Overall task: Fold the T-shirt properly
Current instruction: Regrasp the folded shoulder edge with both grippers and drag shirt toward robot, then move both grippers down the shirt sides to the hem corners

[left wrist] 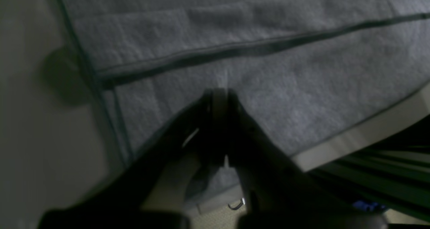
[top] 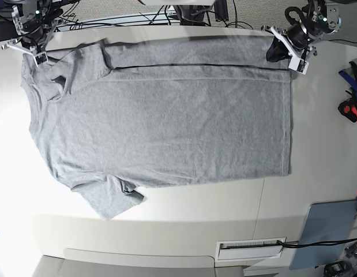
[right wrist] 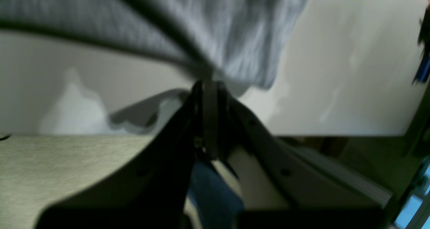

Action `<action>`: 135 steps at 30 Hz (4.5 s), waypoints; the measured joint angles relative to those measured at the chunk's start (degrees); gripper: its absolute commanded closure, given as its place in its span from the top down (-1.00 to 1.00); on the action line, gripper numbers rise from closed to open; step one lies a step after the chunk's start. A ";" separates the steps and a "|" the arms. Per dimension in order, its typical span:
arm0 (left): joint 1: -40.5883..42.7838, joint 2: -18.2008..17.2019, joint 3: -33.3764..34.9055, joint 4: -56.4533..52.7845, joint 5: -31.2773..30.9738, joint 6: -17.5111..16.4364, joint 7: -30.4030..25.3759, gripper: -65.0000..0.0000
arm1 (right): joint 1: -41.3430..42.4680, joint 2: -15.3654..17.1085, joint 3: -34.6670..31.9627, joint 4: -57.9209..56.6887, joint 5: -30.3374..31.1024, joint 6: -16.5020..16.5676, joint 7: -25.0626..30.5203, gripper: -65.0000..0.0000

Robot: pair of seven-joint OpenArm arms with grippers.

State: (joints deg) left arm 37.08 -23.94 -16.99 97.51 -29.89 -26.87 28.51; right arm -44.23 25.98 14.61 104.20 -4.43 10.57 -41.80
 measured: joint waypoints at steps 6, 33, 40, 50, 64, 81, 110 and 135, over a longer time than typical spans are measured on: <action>0.00 -0.07 -0.02 0.00 -0.17 0.00 0.15 -1.00 | -1.46 -0.57 0.02 3.13 -0.09 0.11 -0.66 -1.00; 2.56 -3.08 0.04 0.17 -0.22 -1.95 0.39 -1.00 | 3.67 -0.07 0.44 -5.95 -0.59 1.44 6.16 -1.00; 3.61 -5.68 0.09 0.24 -0.22 -2.16 0.70 -1.00 | -0.92 -0.07 0.76 -2.86 -1.33 1.68 4.31 -1.00; 4.04 -8.35 0.11 3.19 2.71 -1.07 3.02 -1.00 | -1.97 -0.31 0.94 3.37 -2.60 -0.63 2.38 -1.00; 1.44 -11.15 -6.08 10.40 2.08 3.10 4.68 -0.82 | 1.05 -0.28 11.67 10.99 1.09 -0.70 3.13 -0.97; -20.85 -10.64 -6.25 0.11 -5.68 6.56 7.89 -0.21 | 18.08 -0.28 11.76 10.93 15.54 5.40 -2.69 -0.27; -66.99 -1.86 15.26 -51.71 12.52 15.54 4.61 -0.21 | 46.77 -0.44 -4.17 -12.76 19.39 7.52 -7.48 -0.27; -66.36 -1.44 15.06 -55.91 7.15 5.57 5.95 -0.49 | 46.75 -0.44 -4.17 -12.76 19.37 7.72 -8.79 -0.27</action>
State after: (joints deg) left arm -29.28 -25.39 -1.93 41.60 -22.74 -21.30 34.46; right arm 2.52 25.54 10.44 91.44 14.94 18.28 -50.59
